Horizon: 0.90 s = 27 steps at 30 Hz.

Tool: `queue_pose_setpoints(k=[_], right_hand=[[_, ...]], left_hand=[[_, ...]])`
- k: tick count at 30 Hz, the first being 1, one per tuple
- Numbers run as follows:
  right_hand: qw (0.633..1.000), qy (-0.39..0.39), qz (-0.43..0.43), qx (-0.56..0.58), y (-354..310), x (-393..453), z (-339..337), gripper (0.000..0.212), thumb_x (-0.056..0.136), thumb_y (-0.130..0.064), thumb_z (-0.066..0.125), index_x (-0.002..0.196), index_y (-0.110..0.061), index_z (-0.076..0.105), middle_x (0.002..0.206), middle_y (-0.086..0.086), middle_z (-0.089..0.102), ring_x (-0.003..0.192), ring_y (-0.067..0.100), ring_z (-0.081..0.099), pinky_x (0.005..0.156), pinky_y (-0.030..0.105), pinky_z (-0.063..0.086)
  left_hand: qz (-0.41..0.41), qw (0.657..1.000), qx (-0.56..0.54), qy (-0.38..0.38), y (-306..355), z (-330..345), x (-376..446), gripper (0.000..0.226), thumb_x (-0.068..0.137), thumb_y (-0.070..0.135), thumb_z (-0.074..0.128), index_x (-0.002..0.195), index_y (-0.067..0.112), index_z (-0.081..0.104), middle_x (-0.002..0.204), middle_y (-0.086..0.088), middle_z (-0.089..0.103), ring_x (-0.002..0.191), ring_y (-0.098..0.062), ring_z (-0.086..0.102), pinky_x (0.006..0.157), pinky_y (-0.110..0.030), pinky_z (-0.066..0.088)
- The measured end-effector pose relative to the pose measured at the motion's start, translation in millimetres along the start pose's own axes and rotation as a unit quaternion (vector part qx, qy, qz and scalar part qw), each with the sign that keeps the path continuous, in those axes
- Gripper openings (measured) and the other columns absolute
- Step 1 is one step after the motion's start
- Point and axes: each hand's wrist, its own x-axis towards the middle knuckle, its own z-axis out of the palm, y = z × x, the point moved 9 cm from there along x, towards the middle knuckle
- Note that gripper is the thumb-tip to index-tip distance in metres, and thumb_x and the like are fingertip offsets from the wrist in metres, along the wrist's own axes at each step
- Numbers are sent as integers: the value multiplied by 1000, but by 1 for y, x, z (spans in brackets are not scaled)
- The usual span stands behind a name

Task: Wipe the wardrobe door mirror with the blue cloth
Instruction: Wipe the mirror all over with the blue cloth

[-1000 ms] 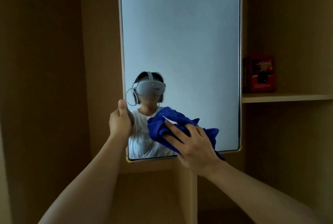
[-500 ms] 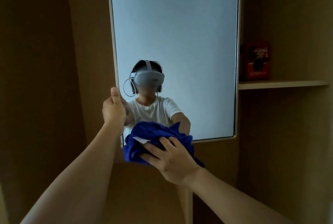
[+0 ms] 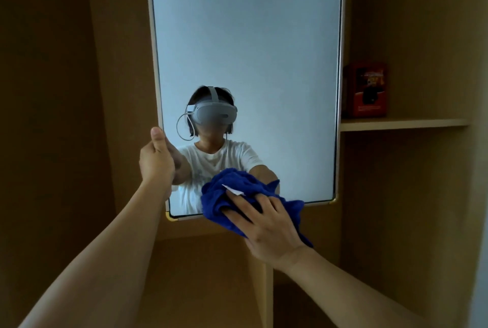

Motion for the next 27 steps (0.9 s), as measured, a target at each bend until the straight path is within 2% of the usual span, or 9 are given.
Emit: queue_pose_setpoints(k=[2,3,5,7,10,14,18,22,27], right_hand=[[1000,-1,8,15,5,0,-2,60,79,-26,65,135,-29,43,147,-3,40,107,27,51,88,39,46],[1000,0,19,24,10,-2,-3,63,77,-27,67,135,-29,42,148,-3,38,109,27,51,89,39,46],[998,6,59,35,27,-8,-7,71,72,-28,73,135,-28,40,149,-2,35,110,27,51,89,39,47],[992,26,117,38,47,-13,-14,75,69,-26,75,135,-26,39,149,0,32,109,27,51,88,41,48],[972,59,227,24,82,-24,-25,80,66,-23,75,136,-21,38,149,5,31,107,29,51,87,43,49],[940,74,334,10,117,-41,-34,90,61,-18,82,138,-19,35,142,12,43,101,35,53,80,48,52],[922,106,373,13,127,-46,-42,90,63,-15,80,139,-19,33,142,12,44,99,35,51,76,46,51],[908,117,402,26,110,-29,-38,88,66,-17,79,140,-19,32,145,12,41,103,37,51,82,50,50],[948,93,304,31,61,14,-30,84,65,-24,79,138,-19,38,145,11,40,105,33,53,84,45,48]], left_hand=[[11,1000,-7,8,1,-2,2,68,94,58,28,120,-1,53,109,-23,58,105,-43,56,91,-57,46],[10,1000,-2,21,1,-5,1,67,94,58,28,114,1,56,110,-24,60,103,-44,57,86,-55,48],[26,999,13,38,4,-9,0,58,92,62,27,86,15,59,89,-12,63,83,-31,61,68,-42,49],[27,999,20,40,4,-10,-2,50,91,65,26,69,27,50,74,0,57,67,-16,55,60,-31,43],[24,998,25,46,3,-12,-4,49,91,65,26,65,28,47,69,3,56,62,-12,52,54,-26,38],[47,996,40,58,9,-15,-7,49,93,61,25,63,28,45,65,5,54,60,-10,50,53,-25,35],[51,996,42,55,10,-12,-7,49,94,60,25,63,27,45,62,5,54,57,-9,49,52,-24,35],[42,997,32,57,9,-10,-6,49,94,60,24,66,27,47,69,5,54,63,-9,50,56,-27,37],[50,997,30,59,8,-11,-3,51,94,60,24,66,25,48,71,4,55,66,-13,52,72,-36,43]])
